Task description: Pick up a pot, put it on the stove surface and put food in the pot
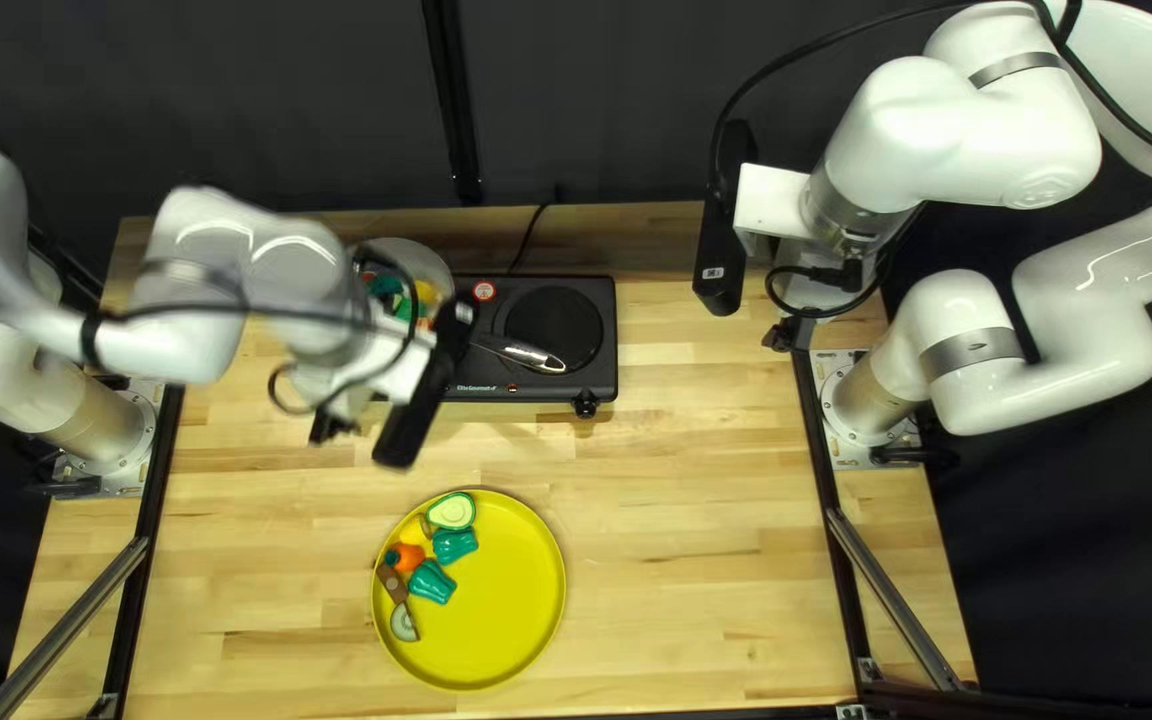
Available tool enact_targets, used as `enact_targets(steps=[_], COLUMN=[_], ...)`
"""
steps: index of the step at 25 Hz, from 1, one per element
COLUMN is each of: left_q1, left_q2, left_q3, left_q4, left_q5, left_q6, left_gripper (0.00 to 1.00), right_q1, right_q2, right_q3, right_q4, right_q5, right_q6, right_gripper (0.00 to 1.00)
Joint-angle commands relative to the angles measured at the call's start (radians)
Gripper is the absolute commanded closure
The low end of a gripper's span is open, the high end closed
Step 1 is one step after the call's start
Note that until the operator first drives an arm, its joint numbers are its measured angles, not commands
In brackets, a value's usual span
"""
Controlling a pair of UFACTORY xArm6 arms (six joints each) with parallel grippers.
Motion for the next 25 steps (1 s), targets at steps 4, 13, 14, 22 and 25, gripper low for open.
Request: enact_targets(steps=[4,13,14,22,25], left_q1=[-0.167,-0.142,-0.135,-0.111,-0.104], left_q2=[0.299,0.480,0.499,0.508,0.509], left_q3=[-0.116,-0.186,-0.191,-0.139,-0.114], left_q4=[-0.014,-0.025,-0.023,-0.004,0.002], left_q5=[-0.243,-0.350,-0.360,-0.402,-0.424], left_q6=[-0.115,-0.029,-0.007,0.064,0.073], left_gripper=[0.00,0.00,0.00,0.00,0.00], right_q1=[0.000,0.000,0.000,0.000,0.000], right_q2=[0.000,0.000,0.000,0.000,0.000], right_q3=[0.000,0.000,0.000,0.000,0.000], right_q4=[0.000,0.000,0.000,0.000,0.000], right_q5=[0.000,0.000,0.000,0.000,0.000], right_q6=[0.000,0.000,0.000,0.000,0.000], right_gripper=[0.00,0.00,0.00,0.00,0.00])
